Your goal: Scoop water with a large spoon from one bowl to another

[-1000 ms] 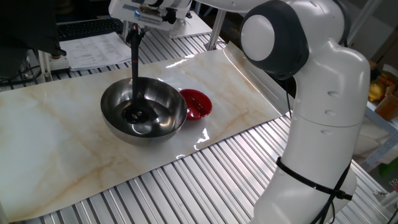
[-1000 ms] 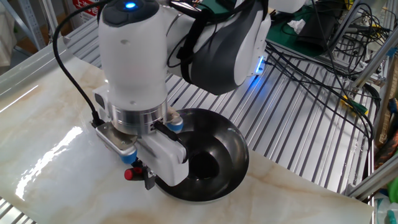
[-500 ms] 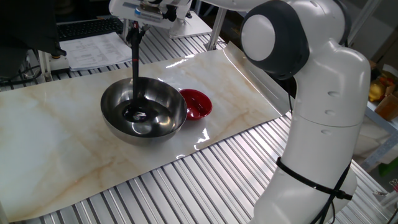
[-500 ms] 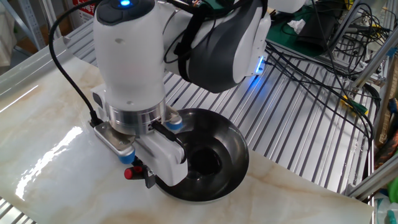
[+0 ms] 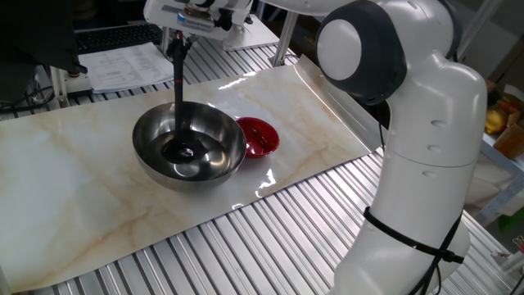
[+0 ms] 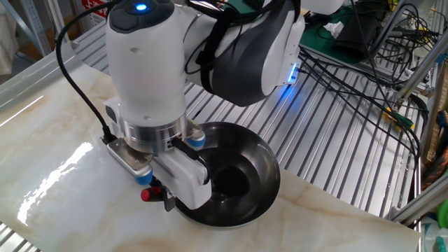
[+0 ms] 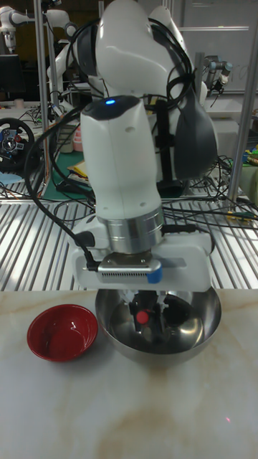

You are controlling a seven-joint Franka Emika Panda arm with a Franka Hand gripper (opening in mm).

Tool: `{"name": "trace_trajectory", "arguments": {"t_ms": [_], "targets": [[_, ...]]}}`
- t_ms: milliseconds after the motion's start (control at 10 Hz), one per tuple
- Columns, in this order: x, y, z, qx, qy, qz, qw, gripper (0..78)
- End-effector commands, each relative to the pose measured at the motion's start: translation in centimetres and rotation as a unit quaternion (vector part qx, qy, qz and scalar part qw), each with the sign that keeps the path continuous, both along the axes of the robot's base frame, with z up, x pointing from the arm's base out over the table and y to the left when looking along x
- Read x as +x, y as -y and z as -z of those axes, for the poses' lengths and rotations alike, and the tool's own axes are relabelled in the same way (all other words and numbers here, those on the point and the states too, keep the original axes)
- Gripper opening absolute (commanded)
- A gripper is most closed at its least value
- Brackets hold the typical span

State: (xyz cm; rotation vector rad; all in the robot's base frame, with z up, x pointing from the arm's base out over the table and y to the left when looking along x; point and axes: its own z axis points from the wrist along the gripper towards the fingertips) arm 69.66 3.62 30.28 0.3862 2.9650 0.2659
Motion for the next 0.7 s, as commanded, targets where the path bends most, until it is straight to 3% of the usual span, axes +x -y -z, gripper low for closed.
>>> {"name": "trace_trajectory", "arguments": {"t_ms": [100,600,700], "targets": [[-0.4,1.8,-4.7,-0.002,0.006,0.009,0.9999,1.1],[-1.0,3.2,-6.8,-0.007,0.010,0.019,0.9997,1.1],[-0.8,4.2,-7.9,-0.011,0.010,0.019,0.9997,1.1]]}}
